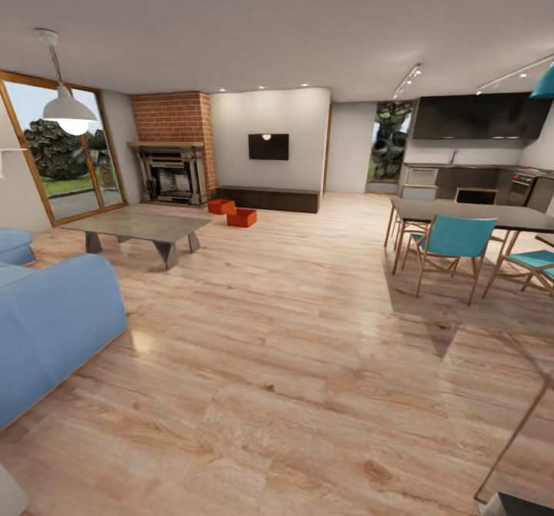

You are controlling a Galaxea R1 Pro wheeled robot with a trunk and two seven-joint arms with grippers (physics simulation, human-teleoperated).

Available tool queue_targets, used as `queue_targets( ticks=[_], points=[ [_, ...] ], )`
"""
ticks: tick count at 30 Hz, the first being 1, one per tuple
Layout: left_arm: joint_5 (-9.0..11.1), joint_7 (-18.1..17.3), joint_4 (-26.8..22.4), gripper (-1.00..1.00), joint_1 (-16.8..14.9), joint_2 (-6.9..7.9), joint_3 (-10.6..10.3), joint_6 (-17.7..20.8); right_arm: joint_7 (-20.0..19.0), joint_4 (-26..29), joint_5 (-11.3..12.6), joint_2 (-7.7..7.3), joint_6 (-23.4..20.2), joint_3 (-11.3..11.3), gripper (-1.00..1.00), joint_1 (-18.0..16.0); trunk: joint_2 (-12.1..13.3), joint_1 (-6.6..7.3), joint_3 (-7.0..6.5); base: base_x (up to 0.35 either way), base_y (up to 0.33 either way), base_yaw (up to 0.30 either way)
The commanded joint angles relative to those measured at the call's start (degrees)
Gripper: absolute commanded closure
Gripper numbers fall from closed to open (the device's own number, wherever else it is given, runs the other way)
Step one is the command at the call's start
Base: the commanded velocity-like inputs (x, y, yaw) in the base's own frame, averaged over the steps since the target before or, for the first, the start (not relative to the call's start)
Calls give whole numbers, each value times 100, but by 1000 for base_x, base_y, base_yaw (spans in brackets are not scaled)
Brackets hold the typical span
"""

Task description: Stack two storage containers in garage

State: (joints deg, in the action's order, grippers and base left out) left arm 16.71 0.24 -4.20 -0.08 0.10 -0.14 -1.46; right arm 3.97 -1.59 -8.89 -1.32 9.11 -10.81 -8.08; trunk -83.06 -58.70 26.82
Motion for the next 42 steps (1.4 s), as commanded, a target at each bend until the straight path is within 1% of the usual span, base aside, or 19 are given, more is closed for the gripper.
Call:
queue_targets(
  ticks=[1, 42],
  points=[
    [25, 2, -2, -100, -1, 0, -4, -12, 34, -17, -60, 4, 23, -9, -100, -8, -2, -3, 5, 326, 0, 0],
    [25, 2, -2, -100, -1, 8, -3, -12, -19, -16, -80, -37, 51, -18, -100, -9, -2, -3, 5, 326, 0, 0]
  ],
)
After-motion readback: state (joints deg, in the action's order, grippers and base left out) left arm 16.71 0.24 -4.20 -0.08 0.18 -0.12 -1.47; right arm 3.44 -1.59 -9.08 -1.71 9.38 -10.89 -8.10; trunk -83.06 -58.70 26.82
